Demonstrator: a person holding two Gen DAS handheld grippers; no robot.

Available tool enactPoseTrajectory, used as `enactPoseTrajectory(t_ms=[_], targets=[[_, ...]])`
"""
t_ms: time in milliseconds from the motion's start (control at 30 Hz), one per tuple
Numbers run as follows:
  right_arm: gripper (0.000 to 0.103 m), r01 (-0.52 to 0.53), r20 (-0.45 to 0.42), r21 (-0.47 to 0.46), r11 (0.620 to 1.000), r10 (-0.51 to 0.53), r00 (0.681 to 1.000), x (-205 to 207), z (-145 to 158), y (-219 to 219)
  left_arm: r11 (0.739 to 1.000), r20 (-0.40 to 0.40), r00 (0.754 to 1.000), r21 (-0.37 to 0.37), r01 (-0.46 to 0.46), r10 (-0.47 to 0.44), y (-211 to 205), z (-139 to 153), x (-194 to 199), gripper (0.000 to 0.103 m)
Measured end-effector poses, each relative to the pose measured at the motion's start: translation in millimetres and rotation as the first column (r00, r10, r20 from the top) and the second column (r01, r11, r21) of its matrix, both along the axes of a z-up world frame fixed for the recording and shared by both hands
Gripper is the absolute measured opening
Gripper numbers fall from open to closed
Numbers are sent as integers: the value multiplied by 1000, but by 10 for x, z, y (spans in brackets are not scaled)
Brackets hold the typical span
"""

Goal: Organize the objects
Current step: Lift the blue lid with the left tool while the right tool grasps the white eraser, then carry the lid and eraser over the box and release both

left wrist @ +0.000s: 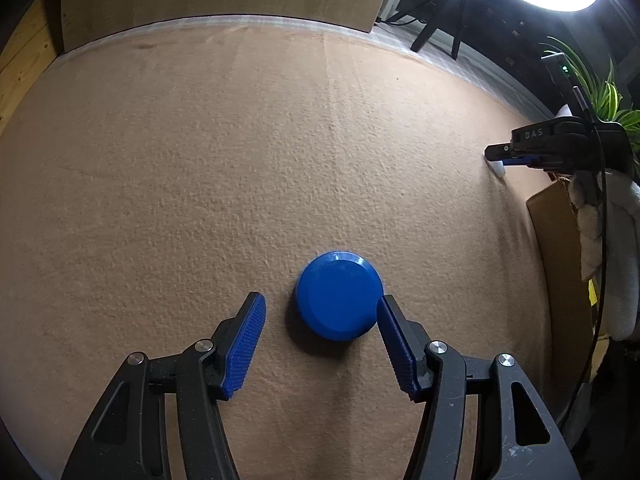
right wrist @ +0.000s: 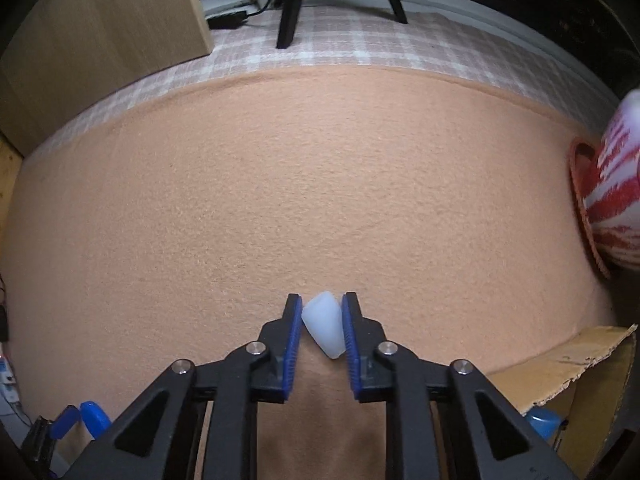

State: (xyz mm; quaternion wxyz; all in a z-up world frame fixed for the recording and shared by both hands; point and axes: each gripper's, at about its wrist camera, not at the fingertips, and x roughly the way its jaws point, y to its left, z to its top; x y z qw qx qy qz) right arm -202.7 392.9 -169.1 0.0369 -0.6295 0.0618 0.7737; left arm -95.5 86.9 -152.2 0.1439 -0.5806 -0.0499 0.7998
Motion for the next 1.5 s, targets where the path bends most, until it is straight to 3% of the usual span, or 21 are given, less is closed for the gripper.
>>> enactPoseTrajectory(t_ms=[200, 467, 700, 800, 900, 1200, 1500], targets=[[5, 41, -32, -83, 996, -44, 999, 166, 103, 101, 1000, -8, 1000, 0, 2, -2, 6, 24, -16, 62], [5, -63, -84, -216, 974, 45, 995, 794, 314, -318, 1000, -23, 1000, -17, 11, -11, 100, 13, -15, 62], [5, -101, -61, -291, 951, 87, 994, 1303, 243, -589, 996, -38, 998, -75, 48, -51, 260, -26, 11, 62], [5, -87, -61, -302, 949, 72, 996, 1374, 175, -613, 992, -59, 996, -110, 61, -67, 325, -41, 29, 61], [6, -74, -65, -300, 951, 57, 996, 1449, 139, -600, 990, -77, 995, -131, 58, -69, 343, -38, 36, 54], [5, -40, -125, -241, 970, 10, 992, 1663, 210, -510, 995, -76, 996, -91, 43, -50, 313, -15, 193, 54], [5, -12, -206, -249, 968, -41, 978, 1928, 555, -264, 992, -147, 982, -51, 114, -120, 595, 417, 457, 54]])
